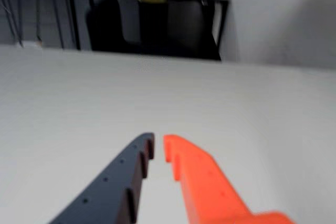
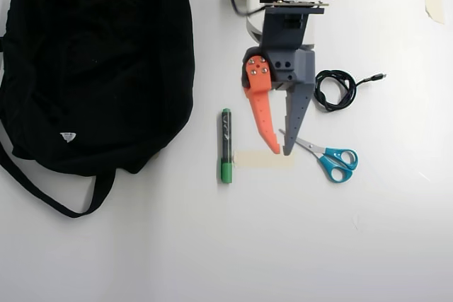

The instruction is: Put the green marker into the black bag

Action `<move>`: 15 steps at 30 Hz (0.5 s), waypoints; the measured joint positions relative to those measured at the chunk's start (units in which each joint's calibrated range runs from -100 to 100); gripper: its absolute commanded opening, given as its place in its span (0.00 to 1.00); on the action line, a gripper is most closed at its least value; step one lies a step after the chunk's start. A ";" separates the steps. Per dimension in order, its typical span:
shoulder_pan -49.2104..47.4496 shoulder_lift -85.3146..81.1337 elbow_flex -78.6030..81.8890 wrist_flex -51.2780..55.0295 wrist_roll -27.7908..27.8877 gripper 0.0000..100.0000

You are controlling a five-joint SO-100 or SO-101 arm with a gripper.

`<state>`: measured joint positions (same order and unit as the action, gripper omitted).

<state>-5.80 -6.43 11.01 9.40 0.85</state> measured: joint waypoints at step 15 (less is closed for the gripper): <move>-1.47 3.57 -0.79 -9.62 0.00 0.02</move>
<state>-7.27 -2.86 10.22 -0.21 0.85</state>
